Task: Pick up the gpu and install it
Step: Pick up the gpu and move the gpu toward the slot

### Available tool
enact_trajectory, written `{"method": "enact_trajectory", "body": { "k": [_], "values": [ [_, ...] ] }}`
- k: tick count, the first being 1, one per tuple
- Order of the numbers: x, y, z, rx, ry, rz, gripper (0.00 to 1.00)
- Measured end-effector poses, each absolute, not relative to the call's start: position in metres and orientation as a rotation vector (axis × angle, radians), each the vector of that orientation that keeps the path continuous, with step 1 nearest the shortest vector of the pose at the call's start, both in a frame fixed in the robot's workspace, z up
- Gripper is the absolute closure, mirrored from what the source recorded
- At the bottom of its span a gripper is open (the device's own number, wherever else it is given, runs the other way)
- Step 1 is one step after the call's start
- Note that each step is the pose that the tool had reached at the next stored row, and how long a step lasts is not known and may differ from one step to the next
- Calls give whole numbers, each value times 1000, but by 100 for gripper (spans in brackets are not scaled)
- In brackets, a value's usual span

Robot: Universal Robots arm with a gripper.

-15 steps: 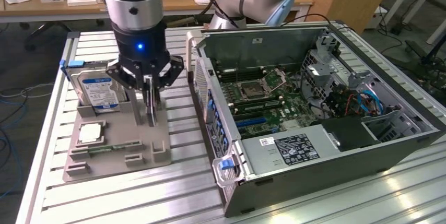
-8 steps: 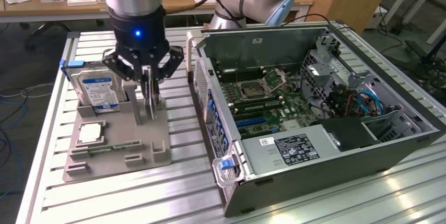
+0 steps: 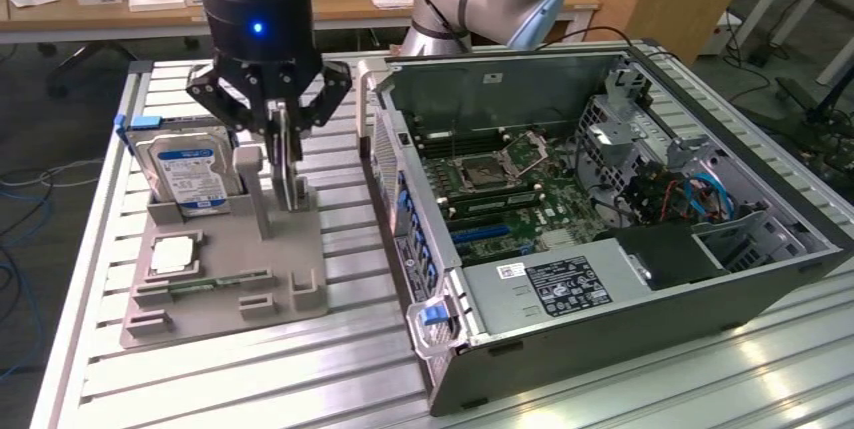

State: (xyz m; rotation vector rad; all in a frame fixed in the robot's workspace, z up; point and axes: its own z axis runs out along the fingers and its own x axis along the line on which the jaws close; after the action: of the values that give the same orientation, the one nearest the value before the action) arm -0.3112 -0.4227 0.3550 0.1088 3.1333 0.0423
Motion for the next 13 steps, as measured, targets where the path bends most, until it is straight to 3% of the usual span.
{"method": "enact_trajectory", "body": {
  "k": [13],
  "values": [
    [-311, -423, 401, 109, 3133, 42, 72]
  ]
}}
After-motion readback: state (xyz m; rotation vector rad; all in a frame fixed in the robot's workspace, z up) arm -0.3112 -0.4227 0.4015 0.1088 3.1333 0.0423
